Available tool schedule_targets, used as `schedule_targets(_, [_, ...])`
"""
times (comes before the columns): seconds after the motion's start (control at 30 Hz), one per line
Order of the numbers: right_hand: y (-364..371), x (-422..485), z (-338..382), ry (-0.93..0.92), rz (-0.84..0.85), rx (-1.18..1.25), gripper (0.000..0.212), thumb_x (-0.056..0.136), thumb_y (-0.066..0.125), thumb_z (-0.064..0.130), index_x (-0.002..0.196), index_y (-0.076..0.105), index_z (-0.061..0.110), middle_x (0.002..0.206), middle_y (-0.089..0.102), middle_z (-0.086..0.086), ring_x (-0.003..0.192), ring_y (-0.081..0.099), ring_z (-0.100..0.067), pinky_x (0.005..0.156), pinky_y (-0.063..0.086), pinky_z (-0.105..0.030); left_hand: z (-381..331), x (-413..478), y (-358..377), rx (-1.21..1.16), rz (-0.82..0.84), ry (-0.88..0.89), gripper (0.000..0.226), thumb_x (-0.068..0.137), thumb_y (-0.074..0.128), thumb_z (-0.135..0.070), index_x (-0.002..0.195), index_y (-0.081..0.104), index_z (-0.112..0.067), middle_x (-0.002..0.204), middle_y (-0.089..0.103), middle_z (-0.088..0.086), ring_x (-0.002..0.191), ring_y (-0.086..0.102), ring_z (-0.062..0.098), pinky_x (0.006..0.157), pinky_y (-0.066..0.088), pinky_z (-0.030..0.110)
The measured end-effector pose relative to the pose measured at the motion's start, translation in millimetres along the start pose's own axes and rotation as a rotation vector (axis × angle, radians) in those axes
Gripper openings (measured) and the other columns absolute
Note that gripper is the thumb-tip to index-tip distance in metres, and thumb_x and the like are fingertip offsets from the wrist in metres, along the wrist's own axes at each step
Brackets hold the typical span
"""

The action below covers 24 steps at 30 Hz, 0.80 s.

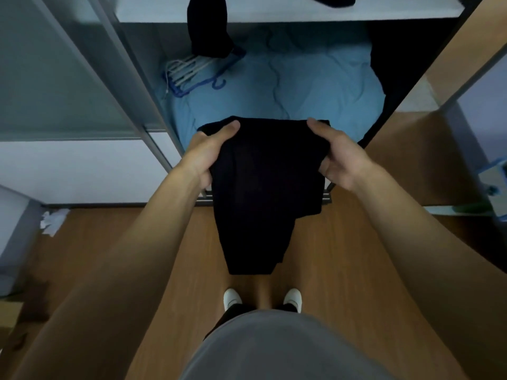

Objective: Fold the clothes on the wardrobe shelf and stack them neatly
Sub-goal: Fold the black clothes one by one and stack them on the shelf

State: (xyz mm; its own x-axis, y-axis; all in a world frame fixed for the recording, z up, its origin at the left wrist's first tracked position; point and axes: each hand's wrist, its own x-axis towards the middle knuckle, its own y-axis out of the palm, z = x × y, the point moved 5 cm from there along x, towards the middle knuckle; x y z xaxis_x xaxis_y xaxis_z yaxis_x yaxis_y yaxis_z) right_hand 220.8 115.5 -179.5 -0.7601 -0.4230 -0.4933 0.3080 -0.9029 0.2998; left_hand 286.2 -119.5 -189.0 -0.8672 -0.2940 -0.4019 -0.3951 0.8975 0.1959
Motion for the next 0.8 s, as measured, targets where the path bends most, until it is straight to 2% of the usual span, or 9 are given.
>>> schedule_targets(0.07, [-2,-3,-13,-0.093,-0.032,-0.075,0.035,0.092,0.07,0.035,0.117,0.071,0.011,0.111,0.076,-0.006,0.104,0.072,-0.022,0.078,0.058,-0.026,-1,0,5,-0.111,0.097,-0.072,0.036,0.082,0.08,-0.038,0.104,0.078,-0.01,0.112,0.075,0.012,0.105,0.072,0.027,0.08,0.059,0.032])
schedule_targets(0.17, [2,-3,-30,-0.135,-0.069,0.075,0.017,0.093,0.069,0.021,0.104,0.074,0.009,0.107,0.076,-0.009,0.1,0.073,-0.024,0.076,0.059,-0.029,17,-7,-1,-0.144,0.222,-0.123,0.035,0.086,0.071,-0.05,0.104,0.08,-0.022,0.12,0.072,0.005,0.113,0.068,0.019,0.081,0.058,0.026])
schedule_targets(0.23, [10,-2,-36,-0.094,-0.086,0.162,0.014,0.095,0.067,0.018,0.104,0.073,0.009,0.104,0.077,-0.009,0.095,0.074,-0.024,0.075,0.06,-0.033,36,-15,-12,-0.091,0.242,-0.161,0.029,0.088,0.067,-0.052,0.102,0.08,-0.03,0.121,0.072,-0.002,0.113,0.068,0.013,0.079,0.057,0.022])
schedule_targets(0.3, [18,0,-37,-0.011,-0.103,0.233,0.013,0.095,0.066,0.018,0.102,0.073,0.009,0.096,0.078,-0.009,0.085,0.076,-0.023,0.069,0.061,-0.035,46,-20,-22,-0.063,0.222,-0.17,0.028,0.088,0.068,-0.048,0.105,0.079,-0.03,0.122,0.072,-0.003,0.114,0.067,0.013,0.082,0.057,0.023])
schedule_targets(0.4, [29,2,-33,0.099,-0.077,0.304,0.019,0.094,0.065,0.026,0.098,0.072,0.009,0.085,0.078,-0.008,0.072,0.076,-0.022,0.06,0.06,-0.033,27,-12,-25,-0.037,0.053,-0.042,0.032,0.091,0.069,-0.034,0.117,0.071,-0.015,0.117,0.074,0.006,0.11,0.07,0.02,0.083,0.058,0.027])
schedule_targets(0.5, [29,-1,-28,-0.023,-0.086,0.106,0.034,0.093,0.067,0.036,0.116,0.068,0.011,0.105,0.076,-0.006,0.091,0.075,-0.018,0.08,0.06,-0.03,3,-8,-15,-0.006,-0.024,0.023,0.033,0.09,0.07,-0.036,0.112,0.071,-0.01,0.108,0.076,0.01,0.103,0.073,0.023,0.079,0.059,0.03])
schedule_targets(0.6, [23,-6,-34,-0.121,-0.114,-0.074,0.044,0.093,0.069,0.03,0.129,0.061,0.006,0.118,0.072,-0.009,0.107,0.07,-0.02,0.091,0.057,-0.031,3,-13,-8,-0.036,0.106,-0.015,0.047,0.088,0.07,-0.045,0.12,0.069,-0.011,0.119,0.073,0.01,0.112,0.069,0.022,0.084,0.059,0.029])
schedule_targets(0.7, [29,-10,-37,-0.118,-0.097,0.02,0.033,0.097,0.063,0.014,0.126,0.061,-0.002,0.118,0.07,-0.016,0.102,0.07,-0.025,0.083,0.06,-0.033,14,-18,-17,0.009,0.153,-0.059,0.048,0.091,0.067,-0.043,0.127,0.065,-0.012,0.122,0.072,0.007,0.113,0.068,0.019,0.083,0.058,0.026])
schedule_targets(0.8, [40,-9,-42,-0.01,-0.084,0.207,0.032,0.099,0.058,0.01,0.128,0.06,-0.003,0.113,0.069,-0.015,0.1,0.067,-0.028,0.094,0.056,-0.044,15,-15,-28,0.061,0.091,-0.047,0.034,0.094,0.065,-0.03,0.121,0.067,-0.008,0.117,0.074,0.008,0.109,0.07,0.021,0.082,0.058,0.027])
